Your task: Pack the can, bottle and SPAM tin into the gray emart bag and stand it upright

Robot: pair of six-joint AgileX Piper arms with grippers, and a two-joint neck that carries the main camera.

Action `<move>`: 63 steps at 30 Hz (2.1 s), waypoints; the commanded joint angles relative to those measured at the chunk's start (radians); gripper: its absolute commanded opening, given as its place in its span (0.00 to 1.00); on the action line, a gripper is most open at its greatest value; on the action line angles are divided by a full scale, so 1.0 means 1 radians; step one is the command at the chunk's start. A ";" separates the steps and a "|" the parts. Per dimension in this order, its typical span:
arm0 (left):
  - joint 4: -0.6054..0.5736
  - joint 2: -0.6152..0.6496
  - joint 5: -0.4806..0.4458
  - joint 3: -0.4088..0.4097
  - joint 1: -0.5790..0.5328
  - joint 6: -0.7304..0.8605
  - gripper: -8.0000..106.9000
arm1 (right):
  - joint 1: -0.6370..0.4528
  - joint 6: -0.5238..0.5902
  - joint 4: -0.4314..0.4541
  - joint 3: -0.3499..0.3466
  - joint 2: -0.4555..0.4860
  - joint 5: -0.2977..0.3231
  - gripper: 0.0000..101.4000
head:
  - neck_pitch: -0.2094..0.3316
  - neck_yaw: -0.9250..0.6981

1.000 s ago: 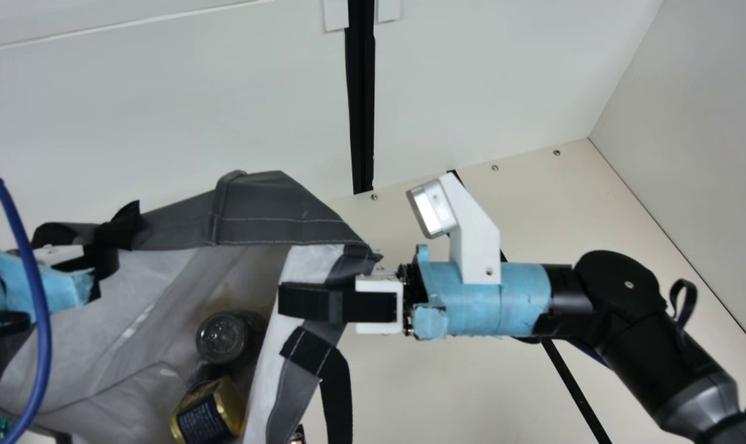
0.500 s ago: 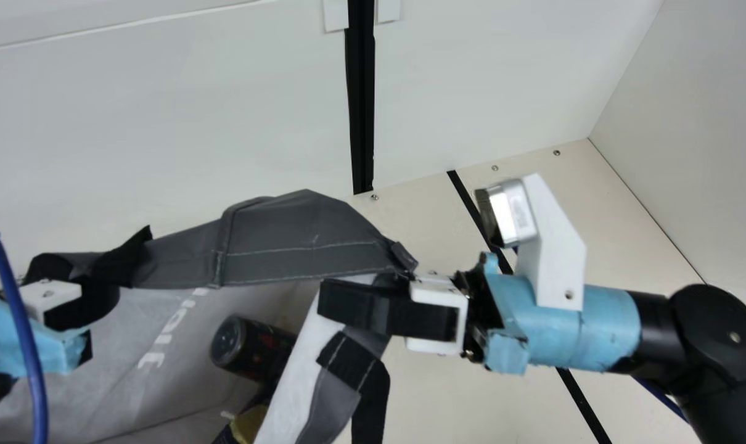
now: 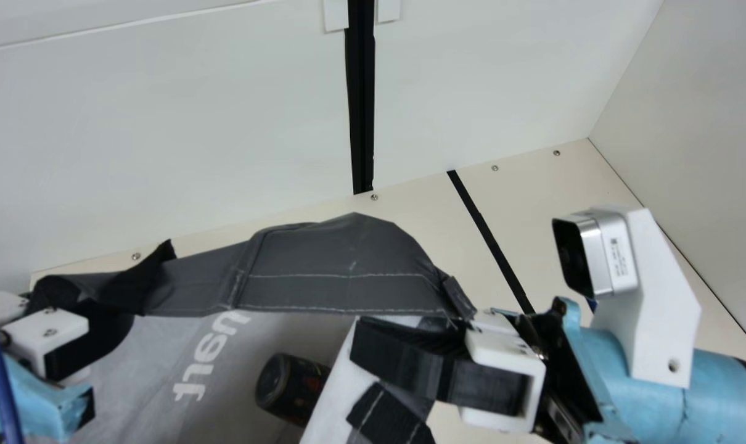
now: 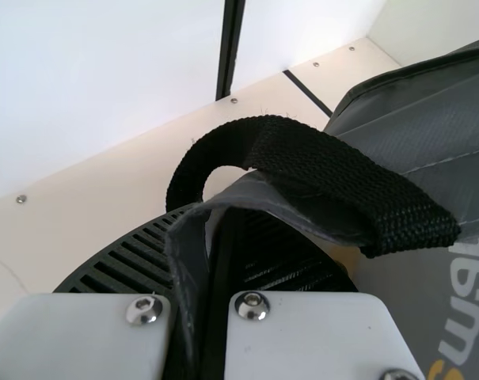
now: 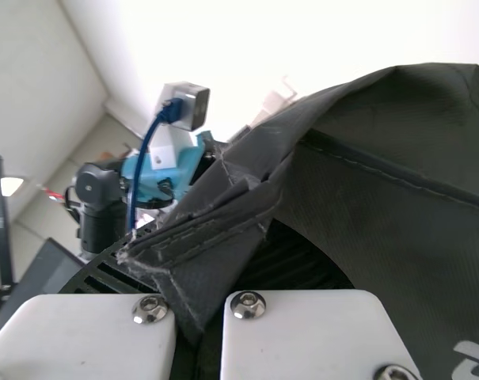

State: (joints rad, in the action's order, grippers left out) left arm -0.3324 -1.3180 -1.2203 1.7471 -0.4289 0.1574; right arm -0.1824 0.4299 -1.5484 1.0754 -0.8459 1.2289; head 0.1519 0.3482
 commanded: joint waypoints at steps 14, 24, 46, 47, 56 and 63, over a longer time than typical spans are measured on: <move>-0.084 -0.033 0.000 -0.060 -0.022 -0.006 0.00 | 0.031 -0.186 0.444 0.018 0.029 -0.009 0.00 | 0.023 0.001; -0.180 -0.176 0.000 0.050 0.041 0.066 0.00 | -0.043 0.084 0.424 -0.046 -0.061 -0.009 0.00 | 0.023 0.001; -0.234 -0.590 0.000 0.457 0.059 0.102 0.00 | -0.074 0.574 0.383 0.081 -0.405 -0.024 0.00 | 0.023 0.001; -0.232 -0.606 0.000 0.474 0.058 0.099 0.00 | -0.064 0.588 0.382 0.091 -0.420 -0.032 0.00 | 0.023 0.001; -0.196 -0.740 0.000 0.628 0.043 0.050 0.00 | 0.031 0.688 0.358 0.173 -0.559 -0.123 0.00 | 0.023 0.001; -0.155 -0.803 0.000 0.707 0.026 -0.001 0.00 | 0.060 0.734 0.337 0.218 -0.627 -0.153 0.00 | 0.023 0.001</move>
State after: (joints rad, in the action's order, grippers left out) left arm -0.4920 -2.1178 -1.2209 2.4459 -0.4006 0.1615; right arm -0.1231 1.1595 -1.2136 1.2917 -1.4684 1.0749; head 0.1519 0.3467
